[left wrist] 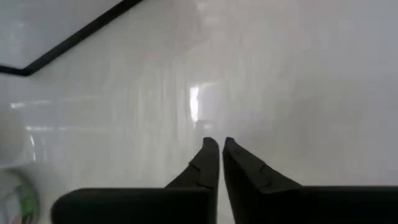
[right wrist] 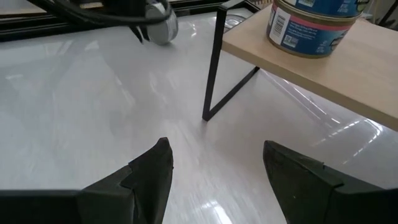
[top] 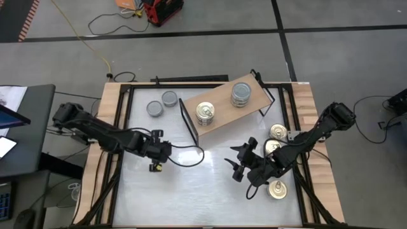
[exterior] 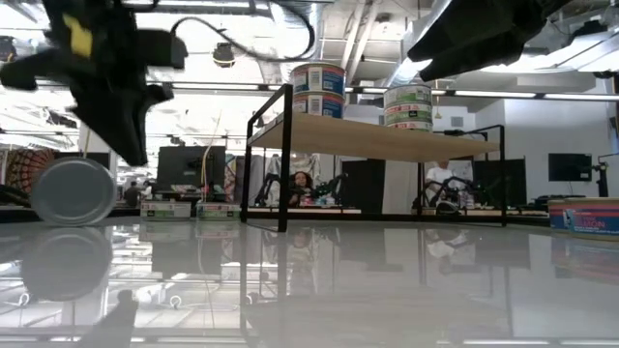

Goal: Stack canned seafood by type on shelf
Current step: Stack the green tuna can on top of the green tuna can

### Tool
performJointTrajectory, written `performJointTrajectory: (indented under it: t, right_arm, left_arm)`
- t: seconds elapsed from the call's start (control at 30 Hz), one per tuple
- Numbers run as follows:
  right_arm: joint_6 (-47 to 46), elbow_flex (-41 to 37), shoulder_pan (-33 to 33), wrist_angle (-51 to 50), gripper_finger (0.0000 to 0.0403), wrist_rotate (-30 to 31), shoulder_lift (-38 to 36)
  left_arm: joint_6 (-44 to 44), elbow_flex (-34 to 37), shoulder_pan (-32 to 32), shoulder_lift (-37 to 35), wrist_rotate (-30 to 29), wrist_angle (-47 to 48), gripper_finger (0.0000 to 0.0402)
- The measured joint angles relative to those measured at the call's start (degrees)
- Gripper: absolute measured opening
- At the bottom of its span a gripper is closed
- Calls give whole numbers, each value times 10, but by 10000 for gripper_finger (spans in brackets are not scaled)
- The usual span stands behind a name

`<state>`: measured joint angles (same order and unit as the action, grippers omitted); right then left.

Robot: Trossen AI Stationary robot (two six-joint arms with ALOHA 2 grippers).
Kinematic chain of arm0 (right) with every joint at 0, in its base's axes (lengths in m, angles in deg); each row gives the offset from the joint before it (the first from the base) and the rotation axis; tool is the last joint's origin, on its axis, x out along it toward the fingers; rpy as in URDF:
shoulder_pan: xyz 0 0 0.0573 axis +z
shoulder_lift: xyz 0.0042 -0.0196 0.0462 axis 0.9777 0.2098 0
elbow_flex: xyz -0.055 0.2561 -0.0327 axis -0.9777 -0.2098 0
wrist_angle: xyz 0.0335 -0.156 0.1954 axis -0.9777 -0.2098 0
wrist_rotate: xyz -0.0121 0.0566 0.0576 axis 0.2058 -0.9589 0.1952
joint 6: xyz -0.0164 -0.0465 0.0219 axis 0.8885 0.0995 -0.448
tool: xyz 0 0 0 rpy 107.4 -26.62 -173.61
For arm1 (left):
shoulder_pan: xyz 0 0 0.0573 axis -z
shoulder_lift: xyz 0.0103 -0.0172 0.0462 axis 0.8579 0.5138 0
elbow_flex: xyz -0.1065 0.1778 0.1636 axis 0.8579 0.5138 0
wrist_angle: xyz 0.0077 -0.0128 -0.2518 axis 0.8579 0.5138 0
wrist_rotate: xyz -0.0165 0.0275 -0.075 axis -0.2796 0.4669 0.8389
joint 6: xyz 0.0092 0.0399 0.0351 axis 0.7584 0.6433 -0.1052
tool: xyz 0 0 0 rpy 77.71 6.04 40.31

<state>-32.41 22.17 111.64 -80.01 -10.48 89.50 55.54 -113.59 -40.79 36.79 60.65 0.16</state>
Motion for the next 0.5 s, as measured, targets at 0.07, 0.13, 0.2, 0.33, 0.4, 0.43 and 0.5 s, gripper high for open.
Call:
performJointTrajectory:
  t: [0.07, 0.13, 0.2, 0.33, 0.4, 0.43, 0.5]
  right_arm:
    - [0, 0, -1, 0, 276, 0, 0]
    - [1, 0, -1, 0, 276, 0, 0]
    - [2, 0, -1, 2, 276, 0, 0]
    - [2, 0, -1, 5, 276, -2, 0]
    - [3, 0, -1, 10, 276, -8, 0]
    - [4, 0, -1, 13, 276, -12, 0]
    - [4, 0, 0, 14, 276, -13, 0]
  left_arm:
    - [-27, -34, -1, 0, -1, 58, 60]
    - [-53, -57, -8, 0, 2, 102, 99]
    - [-83, -70, -21, 0, 23, 139, 143]
    - [-114, -73, -59, 0, 61, 210, 223]
    - [-120, -73, -76, 0, 61, 244, 255]
    - [-118, -73, -86, 0, 59, 257, 268]
    - [-109, -73, -102, 0, 54, 270, 288]
